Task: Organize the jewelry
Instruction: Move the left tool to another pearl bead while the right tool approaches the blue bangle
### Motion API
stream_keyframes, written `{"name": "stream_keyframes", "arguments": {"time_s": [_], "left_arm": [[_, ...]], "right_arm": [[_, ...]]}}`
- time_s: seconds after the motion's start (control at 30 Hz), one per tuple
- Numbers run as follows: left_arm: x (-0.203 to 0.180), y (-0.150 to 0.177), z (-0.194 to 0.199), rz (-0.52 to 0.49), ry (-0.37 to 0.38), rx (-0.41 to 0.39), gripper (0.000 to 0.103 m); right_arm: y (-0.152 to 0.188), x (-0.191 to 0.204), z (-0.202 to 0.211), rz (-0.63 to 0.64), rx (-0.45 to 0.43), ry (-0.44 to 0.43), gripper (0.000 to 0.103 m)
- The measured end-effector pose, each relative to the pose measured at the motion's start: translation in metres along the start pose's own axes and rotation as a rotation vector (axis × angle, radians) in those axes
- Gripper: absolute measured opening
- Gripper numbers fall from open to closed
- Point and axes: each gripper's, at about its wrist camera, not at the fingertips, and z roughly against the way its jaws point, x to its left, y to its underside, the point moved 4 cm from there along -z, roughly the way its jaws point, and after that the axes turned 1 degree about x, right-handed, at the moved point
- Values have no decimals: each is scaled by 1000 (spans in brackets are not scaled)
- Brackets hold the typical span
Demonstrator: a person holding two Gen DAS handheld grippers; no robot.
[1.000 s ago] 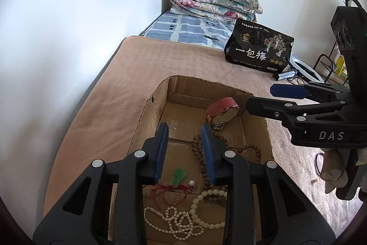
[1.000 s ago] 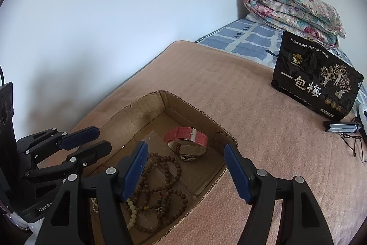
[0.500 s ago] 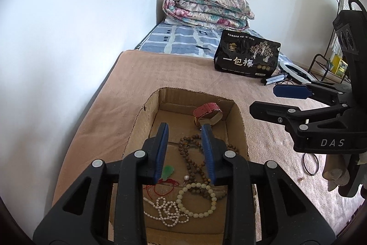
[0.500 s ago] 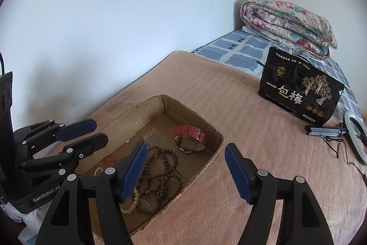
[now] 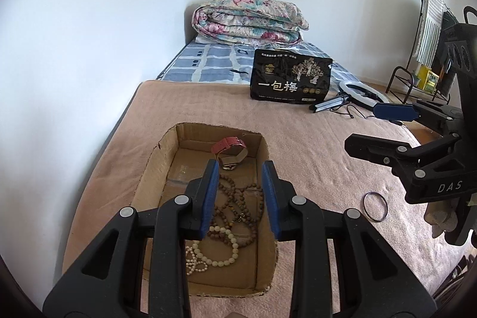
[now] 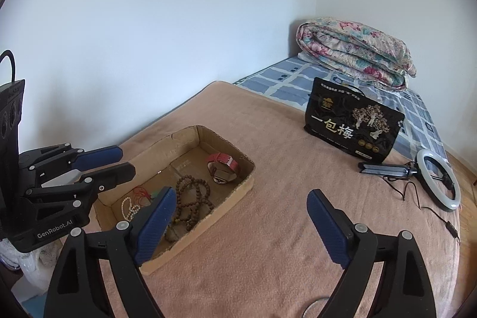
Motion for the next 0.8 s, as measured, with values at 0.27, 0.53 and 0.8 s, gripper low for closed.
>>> {"name": "stream_keyframes", "arguments": {"time_s": [0.27,0.53,0.8], "left_arm": [[-53,12,7,-66,74,14,29],[-102,31,-1,-123,162,62,29],[-136,57,-25,-146,229,143,29]], "right_arm": [[44,-49,42,-52,4,80,98],[108,-91,62,-89,77,135,98],[171,-113,55,-120,162,137,98]]}}
